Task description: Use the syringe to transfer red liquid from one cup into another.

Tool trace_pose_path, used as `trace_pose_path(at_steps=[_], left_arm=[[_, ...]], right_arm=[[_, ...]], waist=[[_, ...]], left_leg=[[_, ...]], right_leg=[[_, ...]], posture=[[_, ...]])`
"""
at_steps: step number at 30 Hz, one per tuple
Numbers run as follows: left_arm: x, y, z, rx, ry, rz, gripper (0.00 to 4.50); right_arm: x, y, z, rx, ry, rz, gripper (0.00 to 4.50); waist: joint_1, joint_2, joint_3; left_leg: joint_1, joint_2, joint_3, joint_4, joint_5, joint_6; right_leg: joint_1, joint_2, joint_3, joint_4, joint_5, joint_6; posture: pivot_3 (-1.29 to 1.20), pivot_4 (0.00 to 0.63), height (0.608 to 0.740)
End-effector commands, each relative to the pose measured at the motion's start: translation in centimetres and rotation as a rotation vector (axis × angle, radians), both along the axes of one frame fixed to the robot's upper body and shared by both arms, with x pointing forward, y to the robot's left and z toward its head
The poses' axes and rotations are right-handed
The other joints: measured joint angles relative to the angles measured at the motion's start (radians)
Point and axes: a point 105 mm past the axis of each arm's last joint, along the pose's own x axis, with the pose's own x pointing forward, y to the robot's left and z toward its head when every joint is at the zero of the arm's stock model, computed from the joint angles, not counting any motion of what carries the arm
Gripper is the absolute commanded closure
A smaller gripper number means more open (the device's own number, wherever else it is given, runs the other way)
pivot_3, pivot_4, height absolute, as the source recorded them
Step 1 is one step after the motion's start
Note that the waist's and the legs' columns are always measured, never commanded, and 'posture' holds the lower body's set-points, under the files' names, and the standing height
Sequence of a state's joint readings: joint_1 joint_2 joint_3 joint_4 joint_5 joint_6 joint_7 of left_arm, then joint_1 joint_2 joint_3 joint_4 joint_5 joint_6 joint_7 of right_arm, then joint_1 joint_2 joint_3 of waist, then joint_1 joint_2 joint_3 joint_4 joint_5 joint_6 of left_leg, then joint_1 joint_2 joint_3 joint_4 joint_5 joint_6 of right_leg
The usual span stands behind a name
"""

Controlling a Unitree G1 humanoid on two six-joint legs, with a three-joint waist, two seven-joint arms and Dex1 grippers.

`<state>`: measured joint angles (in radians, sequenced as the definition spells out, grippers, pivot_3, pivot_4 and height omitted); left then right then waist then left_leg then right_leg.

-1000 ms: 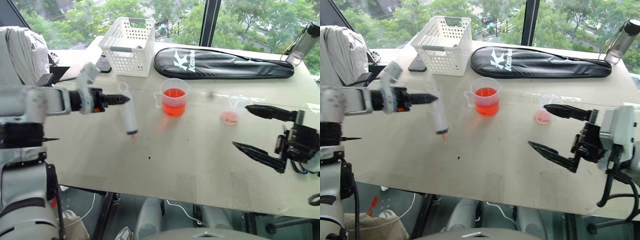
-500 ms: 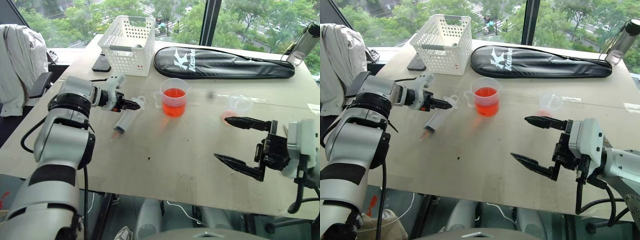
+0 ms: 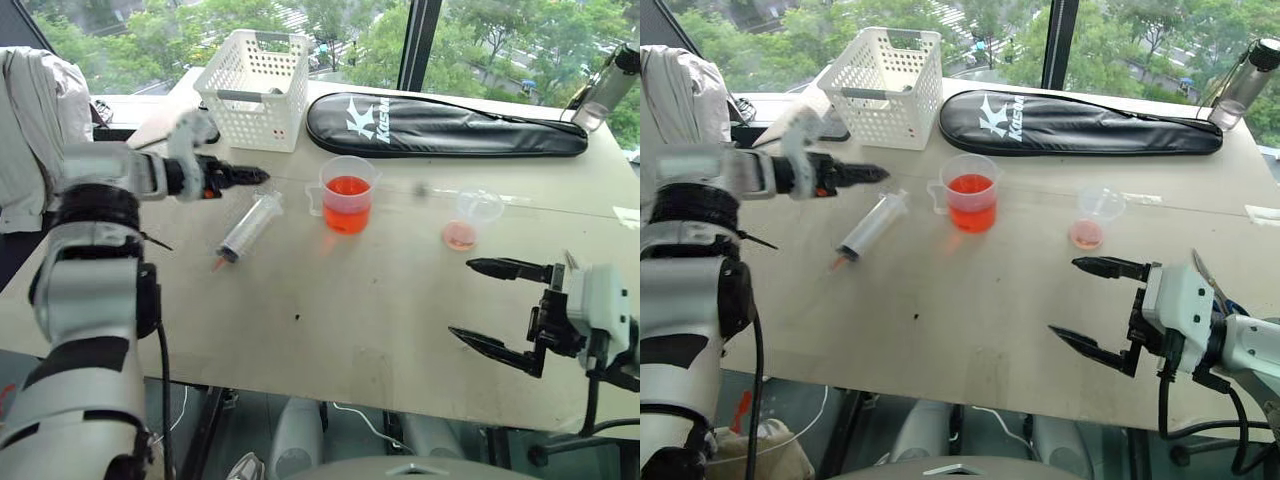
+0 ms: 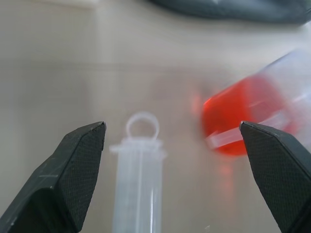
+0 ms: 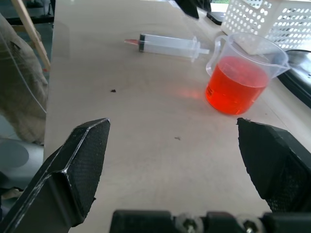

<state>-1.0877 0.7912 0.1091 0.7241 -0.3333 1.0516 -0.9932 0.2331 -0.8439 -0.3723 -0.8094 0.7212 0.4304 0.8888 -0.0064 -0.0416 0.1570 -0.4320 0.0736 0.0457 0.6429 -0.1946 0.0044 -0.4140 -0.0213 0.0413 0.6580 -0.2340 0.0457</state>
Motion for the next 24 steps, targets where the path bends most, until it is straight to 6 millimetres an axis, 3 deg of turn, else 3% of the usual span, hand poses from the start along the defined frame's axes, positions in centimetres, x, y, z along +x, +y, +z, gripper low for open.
trace_pose_path(at_steps=[1, 11, 15, 20, 24], left_arm=[[-1.6, 0.0, 1.6, -0.004, -0.167, 0.003, 0.03], [-6.2, -4.3, 1.2, -0.159, -0.398, 0.011, 0.03], [-8.4, -5.7, 0.7, -0.13, -0.481, -0.05, 0.03], [-11.5, -6.8, -3.0, 0.018, -0.446, -0.192, 0.03], [-14.1, -6.1, -5.9, 0.098, -0.404, -0.239, 0.03]], right_arm=[[0.1, -0.2, 0.7, 0.018, -0.037, 0.015, 0.0], [0.9, -1.1, 1.3, 0.075, -0.037, -0.006, 0.0], [0.6, -1.7, 1.6, 0.094, -0.034, -0.023, 0.0], [0.3, -4.5, 0.9, 0.054, -0.002, -0.124, 0.0], [-0.9, -7.8, -0.6, -0.017, 0.064, -0.249, 0.0]], waist=[[-0.007, 0.001, 0.0], [0.01, 0.0, -0.001], [0.006, 0.0, -0.001], [0.005, 0.001, -0.001], [0.007, 0.001, -0.002]], left_leg=[[0.0, 0.0, 0.0, 0.0, 0.0, 0.0], [0.001, -0.001, -0.001, 0.004, 0.0, 0.0], [0.001, 0.0, 0.0, 0.004, 0.0, 0.0], [0.002, 0.0, 0.0, 0.003, 0.0, 0.0], [0.002, 0.0, 0.001, 0.003, 0.0, 0.0]], right_leg=[[0.0, -0.001, 0.0, 0.0, 0.0, 0.0], [0.002, -0.001, 0.0, 0.002, 0.0, 0.001], [0.003, -0.001, 0.001, 0.001, 0.001, 0.001], [0.003, 0.0, 0.001, 0.001, -0.001, -0.001], [0.003, -0.001, 0.001, 0.0, -0.001, -0.003]], posture=[[0.0, 0.15, 0.724], [0.0, 0.15, 0.724], [0.0, 0.15, 0.724], [0.0, 0.15, 0.724], [0.0, 0.15, 0.724]])
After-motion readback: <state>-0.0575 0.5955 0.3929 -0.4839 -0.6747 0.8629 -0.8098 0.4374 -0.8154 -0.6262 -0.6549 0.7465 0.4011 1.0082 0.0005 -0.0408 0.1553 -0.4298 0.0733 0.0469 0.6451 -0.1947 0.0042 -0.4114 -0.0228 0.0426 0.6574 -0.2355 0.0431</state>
